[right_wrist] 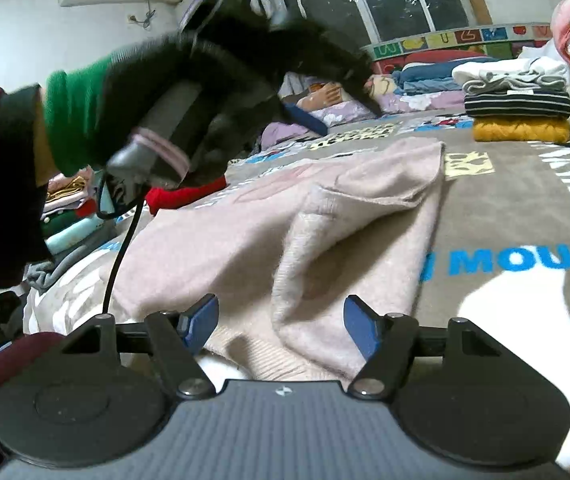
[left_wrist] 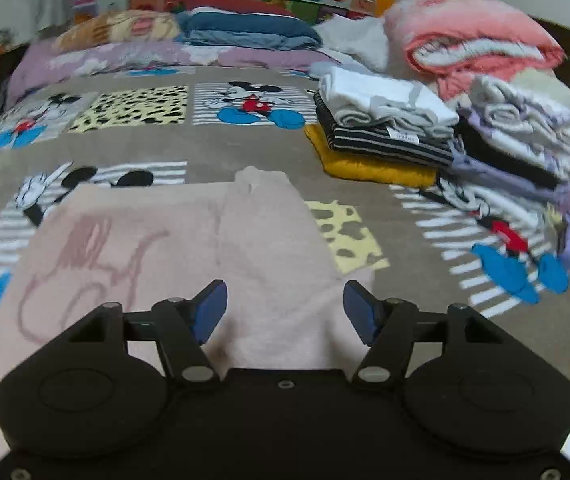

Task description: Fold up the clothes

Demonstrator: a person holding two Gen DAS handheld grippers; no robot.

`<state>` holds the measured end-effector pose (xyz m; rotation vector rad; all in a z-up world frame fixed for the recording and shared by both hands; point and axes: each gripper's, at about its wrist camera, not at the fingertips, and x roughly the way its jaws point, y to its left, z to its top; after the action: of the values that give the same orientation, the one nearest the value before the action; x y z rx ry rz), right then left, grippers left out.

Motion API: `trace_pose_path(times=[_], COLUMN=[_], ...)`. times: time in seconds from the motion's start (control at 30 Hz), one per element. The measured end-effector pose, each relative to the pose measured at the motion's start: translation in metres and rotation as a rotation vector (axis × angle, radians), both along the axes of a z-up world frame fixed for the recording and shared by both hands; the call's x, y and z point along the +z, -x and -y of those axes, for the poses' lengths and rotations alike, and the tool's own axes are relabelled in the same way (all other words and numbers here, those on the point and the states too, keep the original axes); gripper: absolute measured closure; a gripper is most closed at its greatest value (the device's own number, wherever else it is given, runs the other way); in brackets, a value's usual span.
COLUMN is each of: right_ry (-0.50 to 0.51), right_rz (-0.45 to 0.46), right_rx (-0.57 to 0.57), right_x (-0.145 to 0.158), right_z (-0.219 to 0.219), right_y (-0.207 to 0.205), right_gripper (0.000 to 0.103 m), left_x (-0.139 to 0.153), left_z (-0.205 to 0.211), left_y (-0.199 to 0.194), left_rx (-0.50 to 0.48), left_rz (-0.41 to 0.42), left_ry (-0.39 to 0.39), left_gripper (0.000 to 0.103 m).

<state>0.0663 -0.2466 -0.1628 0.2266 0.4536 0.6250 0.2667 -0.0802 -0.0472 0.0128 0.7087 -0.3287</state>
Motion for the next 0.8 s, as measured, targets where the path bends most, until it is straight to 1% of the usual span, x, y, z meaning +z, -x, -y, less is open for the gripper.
trace_pose_path(times=[0.27, 0.3, 0.33, 0.37, 0.43, 0.47, 0.5, 0.57, 0.6, 0.63, 0.67, 0.73, 0.8], right_ry=[-0.035, -0.036, -0.032, -0.029, -0.029, -0.035, -0.064, -0.123, -0.155, -0.207, -0.258, -0.358, -0.413], right_rz=[0.022, 0.024, 0.023, 0.022, 0.017, 0.01, -0.02, -0.079, -0.108, -0.14, -0.17, -0.228, -0.253], right_rx=[-0.05, -0.051, -0.05, -0.048, -0.039, -0.034, -0.039, -0.048, -0.053, -0.064, -0.073, -0.09, -0.095], right_x=[0.006, 0.006, 0.005, 0.004, 0.003, 0.002, -0.001, -0.006, -0.008, -0.011, -0.015, -0.022, -0.025], right_z=[-0.001, -0.002, -0.003, -0.005, -0.008, -0.008, -0.006, 0.0, 0.003, 0.009, 0.014, 0.025, 0.03], right_y=[-0.005, -0.007, -0.009, -0.011, -0.015, -0.017, -0.021, -0.028, -0.032, -0.035, -0.036, -0.04, -0.039], right_gripper=[0.034, 0.034, 0.034, 0.034, 0.036, 0.049, 0.067, 0.078, 0.082, 0.085, 0.087, 0.088, 0.088], left_x=[-0.022, -0.024, -0.026, -0.028, -0.032, -0.034, -0.036, -0.04, -0.042, -0.044, -0.046, -0.051, -0.053], left_z=[-0.001, -0.004, -0.007, -0.01, -0.016, -0.019, -0.022, -0.028, -0.037, -0.046, -0.051, -0.051, -0.052], left_y=[-0.034, -0.035, -0.035, -0.035, -0.036, -0.036, -0.036, -0.037, -0.036, -0.036, -0.036, -0.039, -0.042], left_rx=[-0.286, -0.284, -0.277, -0.269, -0.255, -0.248, -0.24, -0.226, -0.206, -0.185, -0.177, -0.164, -0.155], left_rz=[-0.034, -0.037, -0.039, -0.041, -0.046, -0.048, -0.05, -0.055, -0.054, -0.053, -0.05, -0.061, -0.068], left_ry=[-0.042, -0.024, -0.003, 0.018, 0.06, 0.08, 0.101, 0.143, 0.191, 0.243, 0.269, 0.263, 0.265], left_gripper=[0.041, 0.041, 0.043, 0.048, 0.094, 0.096, 0.096, 0.097, 0.097, 0.097, 0.097, 0.097, 0.097])
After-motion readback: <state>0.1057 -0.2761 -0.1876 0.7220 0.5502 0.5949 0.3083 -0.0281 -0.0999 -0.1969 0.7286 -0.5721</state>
